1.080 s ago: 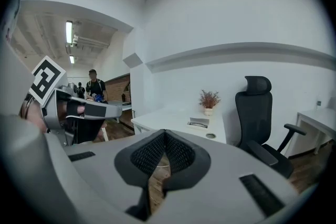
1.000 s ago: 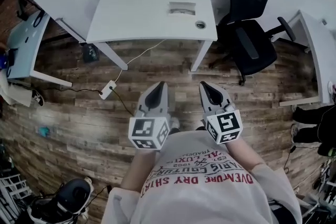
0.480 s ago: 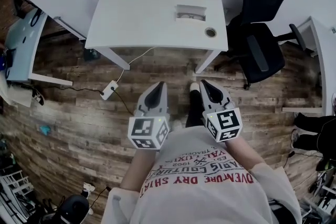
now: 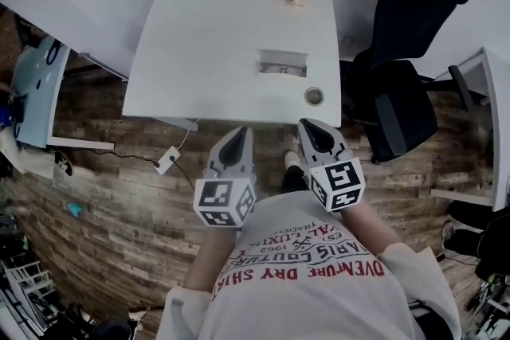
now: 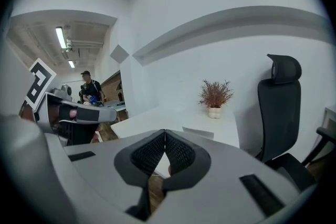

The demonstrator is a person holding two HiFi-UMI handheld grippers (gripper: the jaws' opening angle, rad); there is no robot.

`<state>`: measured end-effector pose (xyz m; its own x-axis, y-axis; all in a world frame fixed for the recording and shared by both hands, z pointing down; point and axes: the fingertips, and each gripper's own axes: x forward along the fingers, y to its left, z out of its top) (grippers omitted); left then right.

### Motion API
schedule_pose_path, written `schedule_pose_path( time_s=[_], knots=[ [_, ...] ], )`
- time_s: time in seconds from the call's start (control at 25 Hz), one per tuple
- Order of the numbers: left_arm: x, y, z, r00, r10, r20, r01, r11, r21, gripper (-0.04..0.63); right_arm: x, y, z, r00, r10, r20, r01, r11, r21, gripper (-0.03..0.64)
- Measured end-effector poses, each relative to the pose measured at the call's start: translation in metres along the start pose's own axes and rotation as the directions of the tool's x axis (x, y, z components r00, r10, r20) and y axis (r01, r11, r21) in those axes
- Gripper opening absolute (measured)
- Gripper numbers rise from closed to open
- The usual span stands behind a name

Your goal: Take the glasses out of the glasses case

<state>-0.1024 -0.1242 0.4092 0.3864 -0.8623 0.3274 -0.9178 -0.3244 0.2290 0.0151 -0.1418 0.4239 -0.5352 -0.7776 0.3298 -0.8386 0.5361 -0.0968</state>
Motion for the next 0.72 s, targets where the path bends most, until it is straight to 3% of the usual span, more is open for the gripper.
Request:
schedule_pose_path(
  time_s=[0.4,0.72],
  knots=[
    [0.105,0.001,0.034,0.999,0.041,-0.023,-0.042,0.998,-0.039,0.007,0.077,-0.078,0.024,0.992,0.105,-0.071,-0.107,0.994,-0.015,0.012],
    [0.147,0.028,0.031,0.996,0.032,-0.081,-0.037,0.997,-0.066,0.006,0.12,-0.099,0.023,0.989,0.081,-0.125,-0.084,0.996,-0.017,0.012]
  ],
)
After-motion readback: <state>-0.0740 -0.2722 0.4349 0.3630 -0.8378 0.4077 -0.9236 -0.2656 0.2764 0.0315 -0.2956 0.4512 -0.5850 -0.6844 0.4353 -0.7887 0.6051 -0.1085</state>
